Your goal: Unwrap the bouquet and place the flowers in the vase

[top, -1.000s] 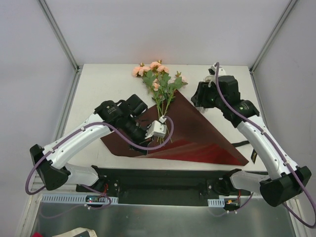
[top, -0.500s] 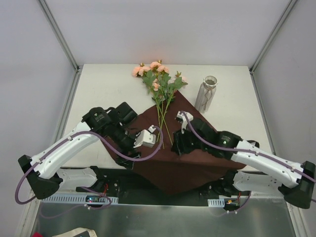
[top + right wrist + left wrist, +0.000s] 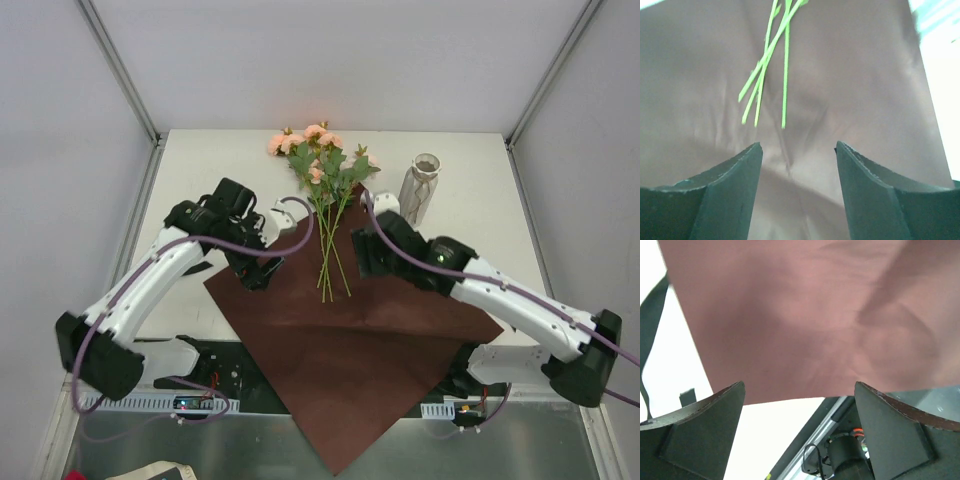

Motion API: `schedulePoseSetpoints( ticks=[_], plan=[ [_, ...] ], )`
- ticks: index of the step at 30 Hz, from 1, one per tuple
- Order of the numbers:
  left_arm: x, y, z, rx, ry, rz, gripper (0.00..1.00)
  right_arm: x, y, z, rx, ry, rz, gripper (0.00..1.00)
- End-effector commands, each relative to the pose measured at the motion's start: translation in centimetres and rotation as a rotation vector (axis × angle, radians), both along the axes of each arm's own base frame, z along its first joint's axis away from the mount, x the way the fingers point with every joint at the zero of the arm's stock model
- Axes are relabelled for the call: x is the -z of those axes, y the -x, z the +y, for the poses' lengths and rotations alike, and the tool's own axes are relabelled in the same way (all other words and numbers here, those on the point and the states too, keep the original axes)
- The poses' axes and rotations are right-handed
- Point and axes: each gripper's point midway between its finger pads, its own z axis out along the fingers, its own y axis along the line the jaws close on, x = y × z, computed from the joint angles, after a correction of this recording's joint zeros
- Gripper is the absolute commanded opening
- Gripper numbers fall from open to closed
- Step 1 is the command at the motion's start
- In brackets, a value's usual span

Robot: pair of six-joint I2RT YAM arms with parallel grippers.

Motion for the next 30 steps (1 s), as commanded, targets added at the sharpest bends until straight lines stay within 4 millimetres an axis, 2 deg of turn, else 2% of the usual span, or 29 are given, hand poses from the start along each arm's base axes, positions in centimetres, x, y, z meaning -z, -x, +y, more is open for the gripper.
schedulePoseSetpoints(
  ticks=[1,2,3,6,8,10,11,12,13,14,18,23,30],
  plan=[
    [4.9,-6.4,3.1,-0.255,-0.087,0.011,0.89,-3.3,-7.5,2.5,0.044,-0.033,-0.111,0.61],
    [5.9,-7.2,4.2,-0.302,-0.095,0.045,0.89,-4.4,-9.2,2.9,0.065,-0.054,-0.120,0.58],
    [6.3,-7.9,4.6,-0.326,-0.096,0.041,0.89,-2.5,-10.4,3.9,0.065,-0.024,-0.076,0.56],
    [7.9,-9.2,6.0,-0.383,-0.122,0.054,0.88,-0.5,-14.2,5.9,0.094,-0.032,-0.045,0.54],
    [8.5,-9.3,6.3,-0.395,-0.130,0.061,0.88,1.7,-16.4,6.6,0.122,-0.015,-0.011,0.53],
    [8.9,-9.2,6.4,-0.401,-0.133,0.060,0.88,2.7,-17.8,7.5,0.128,-0.044,0.004,0.53],
    [8.8,-9.1,6.4,-0.402,-0.131,0.053,0.89,4.3,-18.7,7.3,0.149,-0.027,0.024,0.54],
    [8.9,-9.1,6.7,-0.412,-0.136,0.045,0.89,4.2,-19.5,7.8,0.157,-0.050,0.020,0.54],
    [9.2,-9.0,6.8,-0.413,-0.145,0.044,0.89,4.7,-20.1,7.8,0.168,-0.049,0.024,0.56],
    [9.3,-9.0,7.0,-0.414,-0.149,0.038,0.89,6.2,-20.8,7.4,0.186,-0.032,0.044,0.60],
    [9.7,-8.7,7.7,-0.416,-0.175,0.034,0.89,7.4,-22.8,8.1,0.192,-0.085,0.056,0.63],
    [10.0,-8.3,7.8,-0.420,-0.168,0.046,0.89,9.5,-24.4,8.0,0.217,-0.094,0.078,0.63],
    [10.1,-7.9,8.0,-0.411,-0.171,0.033,0.89,11.9,-25.3,7.6,0.257,-0.084,0.113,0.61]
  ],
)
